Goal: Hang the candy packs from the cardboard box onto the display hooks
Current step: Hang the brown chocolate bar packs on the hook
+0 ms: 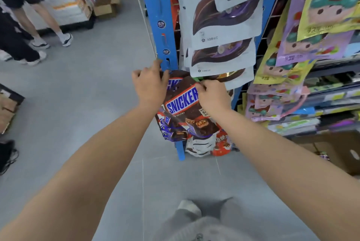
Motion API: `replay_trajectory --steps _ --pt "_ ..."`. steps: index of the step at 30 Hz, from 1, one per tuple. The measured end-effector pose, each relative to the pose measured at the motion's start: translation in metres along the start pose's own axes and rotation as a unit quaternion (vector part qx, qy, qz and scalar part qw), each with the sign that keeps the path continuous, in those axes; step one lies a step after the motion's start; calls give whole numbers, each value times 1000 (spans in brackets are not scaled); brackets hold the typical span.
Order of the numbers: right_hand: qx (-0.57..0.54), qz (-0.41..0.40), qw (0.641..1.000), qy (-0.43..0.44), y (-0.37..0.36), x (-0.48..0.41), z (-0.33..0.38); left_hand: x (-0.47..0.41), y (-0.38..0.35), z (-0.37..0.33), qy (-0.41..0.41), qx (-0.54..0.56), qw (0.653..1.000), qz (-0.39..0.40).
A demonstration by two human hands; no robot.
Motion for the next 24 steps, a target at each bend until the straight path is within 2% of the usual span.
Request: replay_trajectory --steps 5,9,15,20,24 --pt "10 -20 999 -35 4 -2 -5 -13 -8 0 -39 23 999 -2" --pt "11 -27 998 -52 6 -6 1 -24 -9 -4 -25 47 999 10" --pt "-16 -59 996 -69 3 -9 10 -34 -4 -4 114 176 976 58" --pt "-42 -101 993 -54 3 -6 14 -35 1 -8 154 179 965 110" --pt "-57 -120 989 -64 -3 -5 15 -43 -2 -6 252 202 929 182"
Point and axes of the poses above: each hand's wrist, its own x-axis away from the middle knuckle, its own y-axis out of the back of the hand, z = x × y, the point moved 2 cm from there along -x, towards the middle knuckle, and after that the axes turned 9 degrees about -x, right-handed, at the moved point
